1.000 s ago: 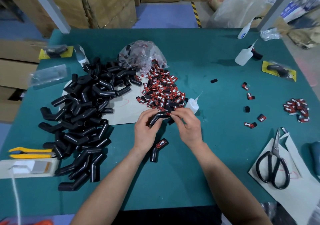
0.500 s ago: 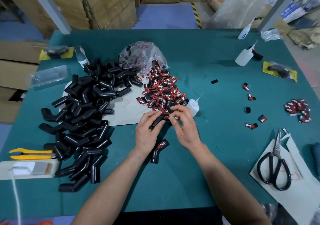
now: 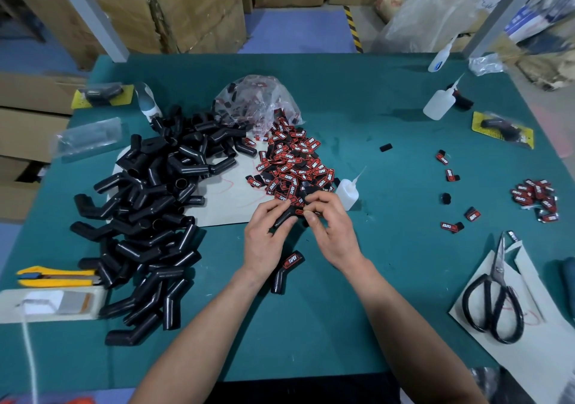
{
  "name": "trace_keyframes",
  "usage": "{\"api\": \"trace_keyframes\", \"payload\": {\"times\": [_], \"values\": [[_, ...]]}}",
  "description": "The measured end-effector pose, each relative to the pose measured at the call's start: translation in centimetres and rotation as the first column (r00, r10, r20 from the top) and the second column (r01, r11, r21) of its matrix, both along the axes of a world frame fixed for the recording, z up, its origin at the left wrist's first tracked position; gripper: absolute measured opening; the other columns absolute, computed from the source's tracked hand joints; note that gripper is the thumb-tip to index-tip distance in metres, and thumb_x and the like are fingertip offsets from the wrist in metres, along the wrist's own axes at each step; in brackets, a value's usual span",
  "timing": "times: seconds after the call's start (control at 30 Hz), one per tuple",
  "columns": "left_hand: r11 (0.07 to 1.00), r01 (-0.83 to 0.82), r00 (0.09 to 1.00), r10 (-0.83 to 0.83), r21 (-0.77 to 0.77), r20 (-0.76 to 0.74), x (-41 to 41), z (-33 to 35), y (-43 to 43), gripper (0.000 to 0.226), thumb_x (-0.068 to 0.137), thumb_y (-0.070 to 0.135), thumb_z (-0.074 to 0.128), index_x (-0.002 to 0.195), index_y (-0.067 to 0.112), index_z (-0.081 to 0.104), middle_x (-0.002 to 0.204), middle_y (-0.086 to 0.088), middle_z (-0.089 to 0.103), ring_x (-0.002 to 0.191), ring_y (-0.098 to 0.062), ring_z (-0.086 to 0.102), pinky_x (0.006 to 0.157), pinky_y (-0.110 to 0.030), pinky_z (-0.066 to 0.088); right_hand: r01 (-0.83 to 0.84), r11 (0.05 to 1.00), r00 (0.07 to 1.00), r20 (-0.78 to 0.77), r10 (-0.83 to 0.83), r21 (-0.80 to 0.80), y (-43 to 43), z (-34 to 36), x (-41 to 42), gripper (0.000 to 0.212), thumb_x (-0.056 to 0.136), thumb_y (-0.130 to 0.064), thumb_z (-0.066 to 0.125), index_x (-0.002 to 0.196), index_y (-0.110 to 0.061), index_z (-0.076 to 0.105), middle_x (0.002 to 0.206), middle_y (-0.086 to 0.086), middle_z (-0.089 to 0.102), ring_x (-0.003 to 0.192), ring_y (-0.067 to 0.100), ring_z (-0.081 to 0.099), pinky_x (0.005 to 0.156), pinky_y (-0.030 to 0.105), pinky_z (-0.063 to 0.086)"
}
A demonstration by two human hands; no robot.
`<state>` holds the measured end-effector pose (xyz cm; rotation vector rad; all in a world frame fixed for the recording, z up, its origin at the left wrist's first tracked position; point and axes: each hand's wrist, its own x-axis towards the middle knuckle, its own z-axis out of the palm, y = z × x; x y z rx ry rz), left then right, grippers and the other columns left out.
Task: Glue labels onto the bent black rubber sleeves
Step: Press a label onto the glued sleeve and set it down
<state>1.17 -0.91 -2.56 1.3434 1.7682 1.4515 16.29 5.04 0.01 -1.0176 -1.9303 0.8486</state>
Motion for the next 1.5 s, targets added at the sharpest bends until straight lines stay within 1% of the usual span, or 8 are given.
{"api": "trace_keyframes", "payload": {"times": [0.4, 0.53, 0.67, 0.73, 0.87, 1.13, 1.33, 1.5], "values": [[1.000, 0.011, 1.000, -0.011, -0.002, -0.011, -0.2, -0.3, 0.1, 0.035, 0.091, 0.011, 0.078, 0.126, 0.012, 0.073, 0.121, 0.019, 0.062, 0.117, 0.005, 0.060, 0.104, -0.014, 0.043, -0.010, 1.000, 0.999, -0.047, 0.010, -0.004, 0.0, -0.7, 0.3, 0.006, 0.099, -0.008, 0.060, 0.100, -0.005, 0.065, 0.122, 0.005, 0.057, 0.116, 0.009, 0.055, 0.096, 0.027, 0.049], [1.000, -0.002, 1.000, 0.002, 0.005, 0.017, -0.3, -0.5, 0.1, 0.036, 0.091, 0.018, 0.076, 0.127, 0.012, 0.073, 0.122, 0.024, 0.062, 0.118, 0.004, 0.060, 0.106, -0.016, 0.044, 0.075, 0.997, 0.980, -0.180, -0.079, -0.028, -0.1, -1.0, 0.2, 0.009, 0.101, -0.018, 0.058, 0.101, -0.013, 0.065, 0.124, -0.008, 0.055, 0.114, 0.017, 0.059, 0.087, 0.044, 0.056], [0.999, -0.042, 0.994, 0.040, 0.016, 0.100, -0.4, -0.6, 0.1, 0.036, 0.091, 0.025, 0.076, 0.126, 0.020, 0.072, 0.120, 0.029, 0.063, 0.118, -0.001, 0.062, 0.105, -0.020, 0.047, 0.199, 0.979, 0.938, -0.282, -0.201, -0.035, 0.2, -1.2, 0.5, 0.016, 0.103, -0.033, 0.054, 0.104, -0.021, 0.065, 0.126, -0.015, 0.053, 0.113, 0.031, 0.060, 0.087, 0.059, 0.053], [0.997, -0.061, 0.992, 0.056, 0.043, 0.115, -0.4, -0.5, 0.0, 0.036, 0.090, 0.026, 0.077, 0.125, 0.023, 0.071, 0.120, 0.029, 0.063, 0.117, -0.001, 0.062, 0.105, -0.017, 0.046, 0.186, 0.983, 0.940, -0.291, -0.179, -0.003, 0.1, -1.3, 0.5, 0.015, 0.104, -0.031, 0.054, 0.104, -0.020, 0.064, 0.127, -0.013, 0.053, 0.112, 0.033, 0.061, 0.090, 0.058, 0.053], [0.993, -0.071, 0.992, 0.059, 0.097, 0.116, -0.3, -0.2, 0.1, 0.038, 0.089, 0.034, 0.077, 0.124, 0.022, 0.071, 0.119, 0.026, 0.065, 0.115, -0.002, 0.064, 0.105, -0.018, 0.045, 0.146, 0.988, 0.952, -0.279, -0.125, 0.054, 0.0, -1.4, 0.2, 0.014, 0.103, -0.022, 0.055, 0.104, -0.012, 0.064, 0.128, -0.015, 0.052, 0.115, 0.022, 0.059, 0.096, 0.039, 0.051], [0.991, -0.065, 0.990, 0.049, 0.116, 0.132, -0.3, -0.2, 0.2, 0.038, 0.089, 0.034, 0.076, 0.125, 0.021, 0.070, 0.119, 0.028, 0.065, 0.114, -0.001, 0.064, 0.104, -0.018, 0.047, 0.153, 0.985, 0.960, -0.249, -0.129, 0.078, 0.0, -1.2, 0.1, 0.015, 0.099, -0.013, 0.057, 0.099, -0.001, 0.066, 0.122, -0.007, 0.053, 0.116, 0.012, 0.057, 0.099, 0.028, 0.047], [0.986, -0.061, 0.989, 0.038, 0.155, 0.146, -0.3, -0.3, 0.1, 0.037, 0.092, 0.038, 0.074, 0.126, 0.022, 0.070, 0.120, 0.026, 0.066, 0.115, -0.003, 0.065, 0.104, -0.020, 0.047, 0.127, 0.990, 0.958, -0.268, -0.105, 0.066, -0.1, -1.0, 0.1, 0.018, 0.101, -0.019, 0.056, 0.100, -0.004, 0.065, 0.123, -0.008, 0.054, 0.112, 0.021, 0.059, 0.097, 0.036, 0.050], [0.973, -0.075, 0.990, 0.046, 0.220, 0.135, -0.4, -0.5, 0.1, 0.039, 0.095, 0.041, 0.071, 0.125, 0.016, 0.071, 0.122, 0.025, 0.065, 0.114, -0.008, 0.066, 0.104, -0.026, 0.050, 0.128, 0.989, 0.960, -0.259, -0.105, 0.073, -0.4, -0.8, 0.1, 0.025, 0.103, -0.023, 0.055, 0.097, -0.002, 0.066, 0.121, -0.003, 0.057, 0.114, 0.021, 0.059, 0.099, 0.034, 0.047]]}}
